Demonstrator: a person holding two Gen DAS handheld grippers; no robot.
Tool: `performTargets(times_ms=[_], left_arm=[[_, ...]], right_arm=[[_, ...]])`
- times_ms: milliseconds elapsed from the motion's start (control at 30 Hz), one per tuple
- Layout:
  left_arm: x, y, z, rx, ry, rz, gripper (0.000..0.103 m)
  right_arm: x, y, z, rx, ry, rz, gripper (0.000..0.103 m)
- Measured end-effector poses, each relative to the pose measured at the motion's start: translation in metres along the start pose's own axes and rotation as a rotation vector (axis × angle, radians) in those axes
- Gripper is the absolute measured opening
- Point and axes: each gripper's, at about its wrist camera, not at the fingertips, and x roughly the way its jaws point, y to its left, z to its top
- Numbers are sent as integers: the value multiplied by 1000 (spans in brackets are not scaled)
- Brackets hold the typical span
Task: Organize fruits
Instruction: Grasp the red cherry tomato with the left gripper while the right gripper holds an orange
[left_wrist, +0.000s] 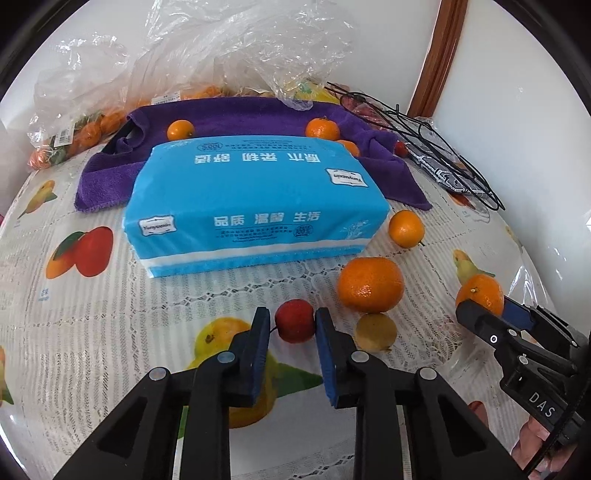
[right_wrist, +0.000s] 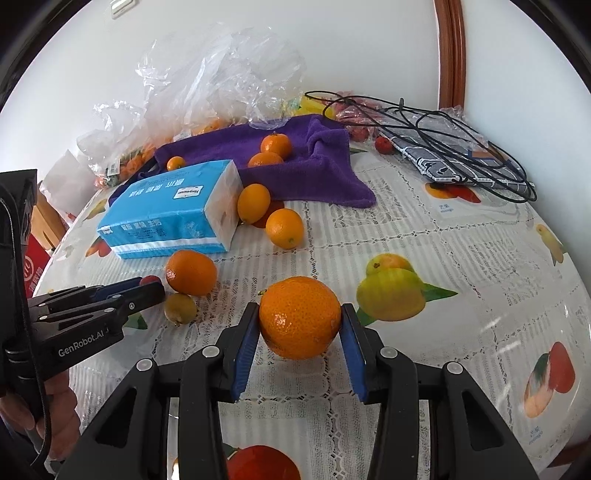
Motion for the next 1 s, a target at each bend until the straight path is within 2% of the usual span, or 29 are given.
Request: performTargets(times_ms=[100,300,667,1000], left_arm=[[4,7,1,-10,14,-8,24],[5,10,-1,-9,-26,6,24],[4,15,2,-26,-30,5,24],[-18,34,15,-64,-66,17,24]], right_arm=[[6,6,-1,-18,2,1,43],[14,13,0,-59,-13,-5,43],[16,11,1,-59,-8,18,43],[3,21,25,-76,-50,36,43]])
